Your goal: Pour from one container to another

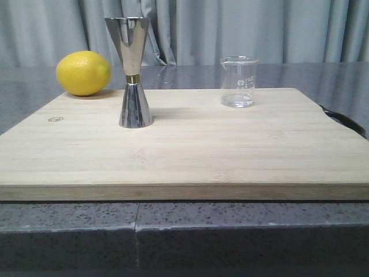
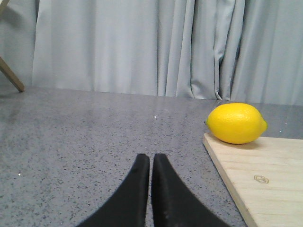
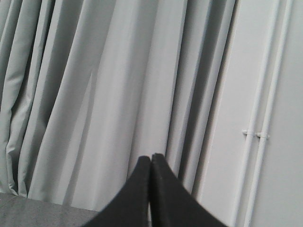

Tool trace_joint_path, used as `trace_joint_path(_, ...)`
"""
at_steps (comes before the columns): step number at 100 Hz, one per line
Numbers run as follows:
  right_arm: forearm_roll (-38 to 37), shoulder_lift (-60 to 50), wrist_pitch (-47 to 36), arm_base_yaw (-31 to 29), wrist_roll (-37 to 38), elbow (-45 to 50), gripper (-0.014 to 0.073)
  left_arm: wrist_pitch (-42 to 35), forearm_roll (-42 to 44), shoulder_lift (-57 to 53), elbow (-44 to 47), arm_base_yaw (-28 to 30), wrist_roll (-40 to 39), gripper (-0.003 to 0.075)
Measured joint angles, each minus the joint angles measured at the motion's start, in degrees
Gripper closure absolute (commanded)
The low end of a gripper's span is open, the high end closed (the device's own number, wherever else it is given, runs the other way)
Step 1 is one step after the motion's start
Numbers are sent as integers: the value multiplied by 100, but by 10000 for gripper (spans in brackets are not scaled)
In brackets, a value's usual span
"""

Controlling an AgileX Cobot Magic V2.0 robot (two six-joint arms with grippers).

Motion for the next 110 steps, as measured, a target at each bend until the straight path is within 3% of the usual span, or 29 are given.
trace_joint_path(22,0,0,0,0,0,0,666,0,529,0,0,0,0,739)
trace_joint_path(110,0,0,0,0,0,0,666,0,563,0,0,0,0,739)
